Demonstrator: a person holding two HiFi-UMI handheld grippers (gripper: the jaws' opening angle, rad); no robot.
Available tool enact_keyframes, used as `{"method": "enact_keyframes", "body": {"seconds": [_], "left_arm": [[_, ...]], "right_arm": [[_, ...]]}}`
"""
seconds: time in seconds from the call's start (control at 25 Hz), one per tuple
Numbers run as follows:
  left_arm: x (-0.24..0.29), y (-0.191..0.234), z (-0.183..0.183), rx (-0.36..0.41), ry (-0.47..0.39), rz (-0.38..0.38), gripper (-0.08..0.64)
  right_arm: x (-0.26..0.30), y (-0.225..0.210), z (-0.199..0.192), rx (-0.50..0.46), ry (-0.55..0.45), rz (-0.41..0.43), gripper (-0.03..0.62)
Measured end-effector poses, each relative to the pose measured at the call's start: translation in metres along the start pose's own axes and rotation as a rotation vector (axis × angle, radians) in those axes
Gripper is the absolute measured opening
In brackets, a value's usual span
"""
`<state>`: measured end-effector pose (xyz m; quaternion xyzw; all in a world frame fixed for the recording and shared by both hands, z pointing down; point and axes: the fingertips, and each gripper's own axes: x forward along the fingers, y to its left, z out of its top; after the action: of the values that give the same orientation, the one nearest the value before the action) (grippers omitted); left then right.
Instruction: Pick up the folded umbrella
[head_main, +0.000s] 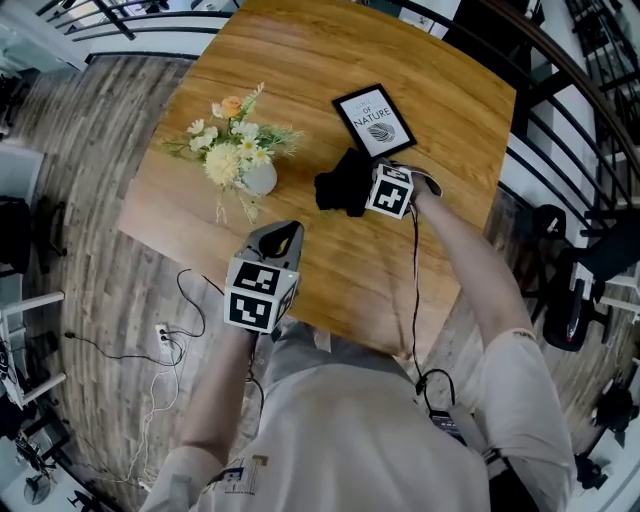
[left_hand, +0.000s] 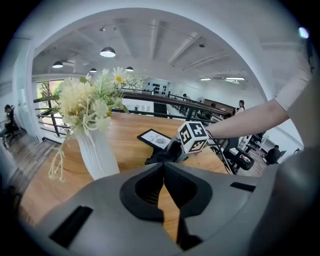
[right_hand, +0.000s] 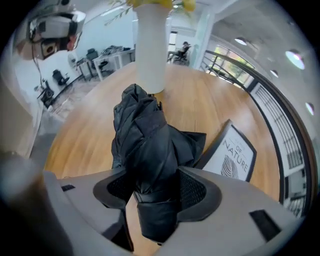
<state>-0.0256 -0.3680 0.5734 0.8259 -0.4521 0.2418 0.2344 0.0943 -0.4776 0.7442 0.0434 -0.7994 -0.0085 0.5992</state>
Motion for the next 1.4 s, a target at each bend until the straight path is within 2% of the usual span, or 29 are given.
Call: {"method": "enact_keyframes", "body": {"seconds": [0.08,0.16,0.28,0.4,0.48,0.68,0.96,1.2,1.4], "left_arm": [[-0.008,-0.001,0.004,0.012,-0.009,0.004,0.018],[-0.017,-0.002,0.009,0.027,-0.024,0.008,0.018],[-0.031,-0.004,0.021,0.048,-0.054,0.012,0.018],[-0.047,-0.007,0.036,0.077,-0.093,0.015,0.018],[-0.061,-0.009,0.048,0.103,-0.122,0.021,0.018],[-0.104,-0.009,0.095,0.173,-0.233,0.053,0.018],[-0.184,-0.026,0.178,0.346,-0.457,0.135,0.019],[-0.244,-0.041,0.219,0.415,-0.654,0.189,0.020],[-0.266,-0.047,0.222,0.390,-0.692,0.173,0.019]], "right_arm": [[-0.012,-0.002,-0.003,0.154,-0.063,-0.037,0.275],[-0.029,-0.001,-0.005,0.318,-0.146,-0.039,0.273],[-0.073,0.004,0.009,0.516,-0.344,-0.016,0.272],[-0.131,0.005,0.027,0.644,-0.542,-0.032,0.273],[-0.174,0.007,0.042,0.694,-0.661,-0.058,0.273],[-0.287,0.014,0.074,0.715,-0.907,-0.193,0.275],[-0.425,0.036,0.099,0.718,-1.196,-0.375,0.276],[-0.491,0.072,0.107,0.687,-1.314,-0.508,0.281],[-0.515,0.106,0.106,0.676,-1.352,-0.574,0.281]]}}
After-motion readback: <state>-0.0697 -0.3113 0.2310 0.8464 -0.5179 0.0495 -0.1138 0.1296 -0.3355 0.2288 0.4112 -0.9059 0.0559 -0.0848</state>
